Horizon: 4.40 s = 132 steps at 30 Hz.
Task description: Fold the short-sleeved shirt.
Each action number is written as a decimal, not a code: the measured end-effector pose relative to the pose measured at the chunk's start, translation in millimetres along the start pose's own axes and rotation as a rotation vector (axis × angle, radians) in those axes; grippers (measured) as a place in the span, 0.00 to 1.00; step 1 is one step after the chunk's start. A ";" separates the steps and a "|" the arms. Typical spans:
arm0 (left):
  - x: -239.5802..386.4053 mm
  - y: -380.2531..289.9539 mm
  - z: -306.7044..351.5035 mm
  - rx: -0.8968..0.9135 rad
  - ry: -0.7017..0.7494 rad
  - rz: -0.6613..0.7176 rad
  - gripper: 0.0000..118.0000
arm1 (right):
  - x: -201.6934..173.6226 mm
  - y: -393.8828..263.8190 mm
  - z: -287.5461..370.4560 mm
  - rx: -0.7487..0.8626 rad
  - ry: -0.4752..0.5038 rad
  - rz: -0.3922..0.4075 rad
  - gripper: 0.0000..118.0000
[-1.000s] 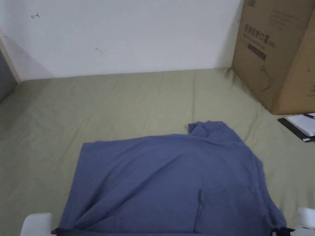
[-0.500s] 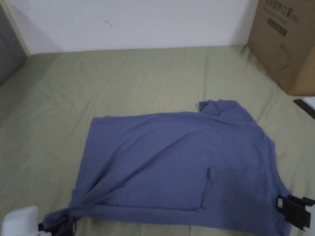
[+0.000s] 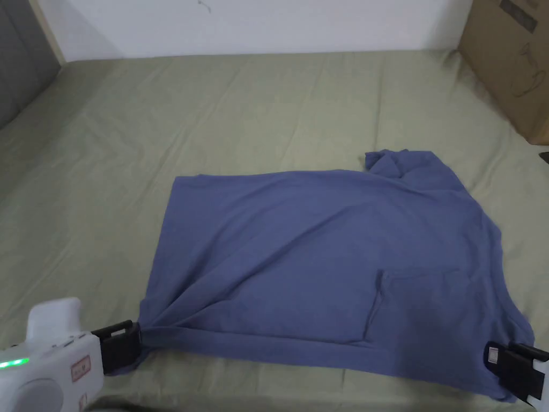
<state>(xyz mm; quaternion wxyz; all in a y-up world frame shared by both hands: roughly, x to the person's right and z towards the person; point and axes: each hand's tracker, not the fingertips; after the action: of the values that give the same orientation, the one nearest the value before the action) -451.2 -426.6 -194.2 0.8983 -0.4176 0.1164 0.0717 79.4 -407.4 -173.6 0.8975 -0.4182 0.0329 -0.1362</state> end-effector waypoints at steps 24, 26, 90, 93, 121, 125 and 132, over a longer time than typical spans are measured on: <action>6.7 1.0 -2.4 -0.105 -0.067 0.046 0.03 | 14.1 -1.6 -53.5 -0.156 -0.155 0.130 0.03; 8.2 0.3 -1.9 -0.110 -0.066 0.046 0.03 | 11.4 0.0 -62.2 -0.166 -0.215 0.142 0.03; 6.5 13.0 -5.6 -0.108 -0.143 0.055 0.00 | -4.7 66.4 -53.3 0.004 -0.080 0.059 0.00; 4.9 9.7 -12.4 -0.116 -0.167 0.068 0.03 | -12.5 51.4 -54.1 -0.005 -0.065 0.050 0.00; 10.8 36.5 -55.5 -0.149 -0.192 0.011 0.06 | 48.6 63.7 -124.3 -0.172 -0.197 -0.069 0.13; 18.3 36.6 -51.9 -0.161 -0.186 -0.016 0.06 | 34.5 61.7 -140.4 -0.190 -0.218 -0.037 0.07; 12.1 43.4 -32.0 -0.168 -0.178 -0.067 0.06 | 44.2 71.0 -82.2 -0.133 -0.149 -0.065 0.06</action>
<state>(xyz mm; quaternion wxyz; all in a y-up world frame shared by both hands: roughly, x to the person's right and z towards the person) -454.1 -422.9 -249.2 0.8688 -0.4871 0.0158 0.0881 123.1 -436.9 -278.4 0.8628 -0.4867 -0.0385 -0.1312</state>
